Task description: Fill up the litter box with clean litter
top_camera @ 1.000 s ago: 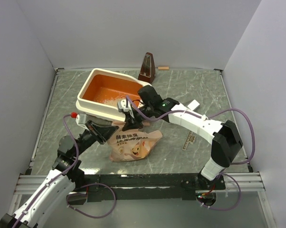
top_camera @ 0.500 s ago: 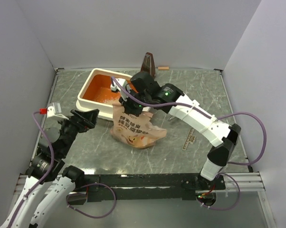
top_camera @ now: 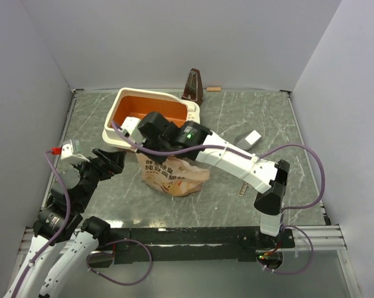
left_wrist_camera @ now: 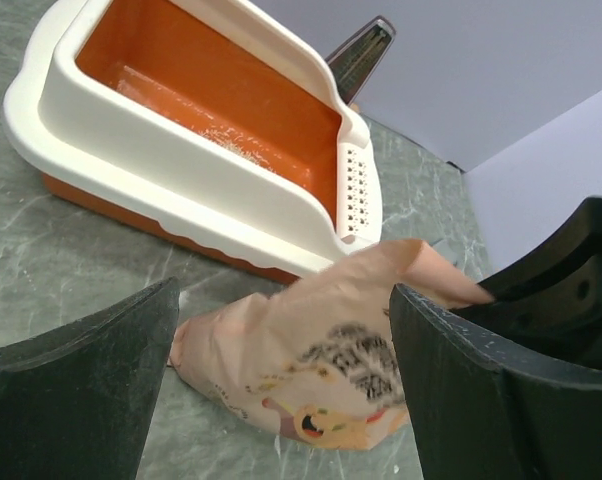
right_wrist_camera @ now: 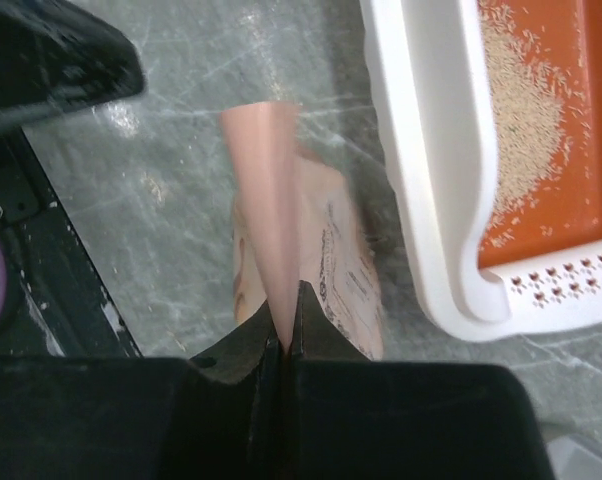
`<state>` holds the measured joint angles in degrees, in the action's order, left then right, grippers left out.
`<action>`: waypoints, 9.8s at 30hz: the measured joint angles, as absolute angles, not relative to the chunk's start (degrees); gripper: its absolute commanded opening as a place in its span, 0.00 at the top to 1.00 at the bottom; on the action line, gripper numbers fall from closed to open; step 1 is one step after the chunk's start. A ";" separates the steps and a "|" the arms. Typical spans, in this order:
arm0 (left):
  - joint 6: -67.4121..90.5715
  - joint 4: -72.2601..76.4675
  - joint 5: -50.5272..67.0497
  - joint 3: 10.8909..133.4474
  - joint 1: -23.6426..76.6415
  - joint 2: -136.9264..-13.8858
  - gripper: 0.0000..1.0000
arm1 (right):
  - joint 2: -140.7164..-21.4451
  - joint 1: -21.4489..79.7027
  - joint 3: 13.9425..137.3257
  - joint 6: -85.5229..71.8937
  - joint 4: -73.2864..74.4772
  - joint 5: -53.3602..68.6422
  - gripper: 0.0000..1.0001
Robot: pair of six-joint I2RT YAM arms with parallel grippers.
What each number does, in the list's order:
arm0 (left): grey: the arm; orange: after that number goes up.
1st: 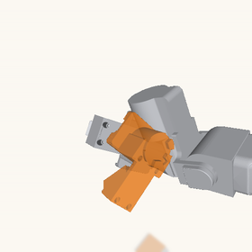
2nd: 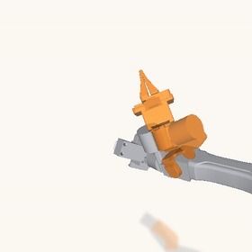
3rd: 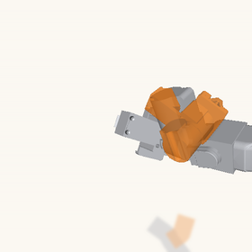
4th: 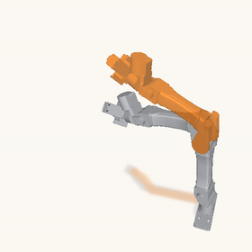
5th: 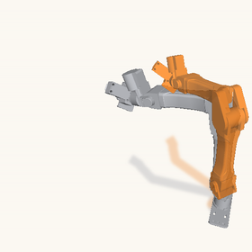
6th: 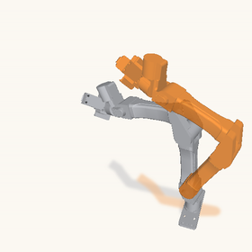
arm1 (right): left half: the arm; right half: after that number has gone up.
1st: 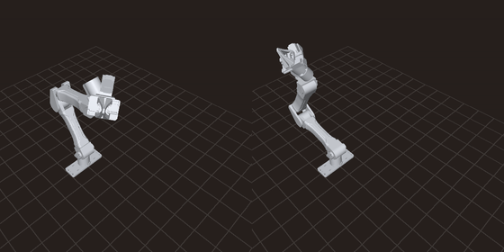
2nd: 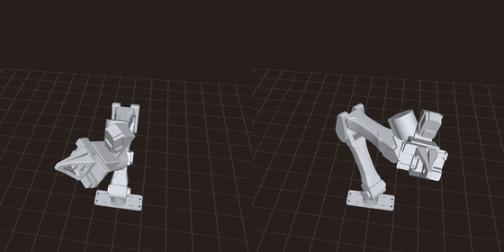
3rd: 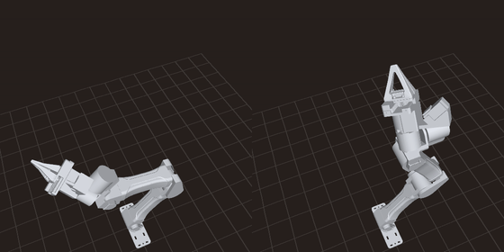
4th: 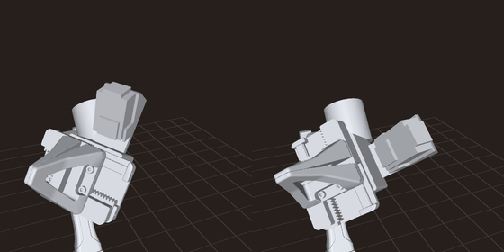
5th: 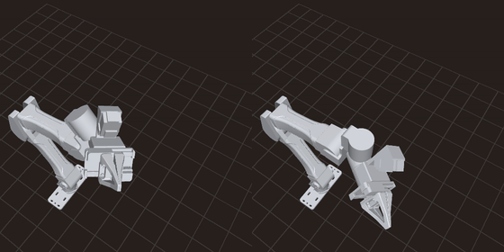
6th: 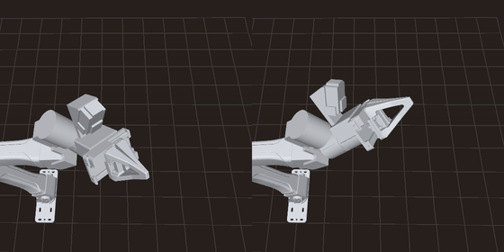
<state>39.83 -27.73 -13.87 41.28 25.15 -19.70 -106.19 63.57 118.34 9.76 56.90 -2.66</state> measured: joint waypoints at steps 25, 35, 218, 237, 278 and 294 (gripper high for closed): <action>36.71 -29.91 -11.60 41.12 25.15 -22.61 0.09 | -81.82 62.74 95.79 5.76 43.92 -12.82 0.31; 35.31 -29.82 -9.65 42.83 25.15 -21.96 0.09 | -58.41 39.51 64.58 -2.28 35.48 -5.72 0.29; 26.61 -24.88 1.65 37.91 25.17 -23.97 0.03 | -74.72 34.85 62.74 -28.91 33.93 -24.99 1.00; 26.63 -42.65 4.80 79.64 25.15 -45.47 0.03 | -58.37 70.91 72.31 13.39 39.11 -28.47 1.00; 31.20 -37.87 32.18 73.47 25.15 -44.71 0.17 | -54.76 88.03 84.38 26.04 43.70 -19.84 1.00; 32.73 -34.96 41.08 69.95 25.15 -42.00 0.99 | -53.71 88.20 83.24 27.68 42.74 -19.99 1.00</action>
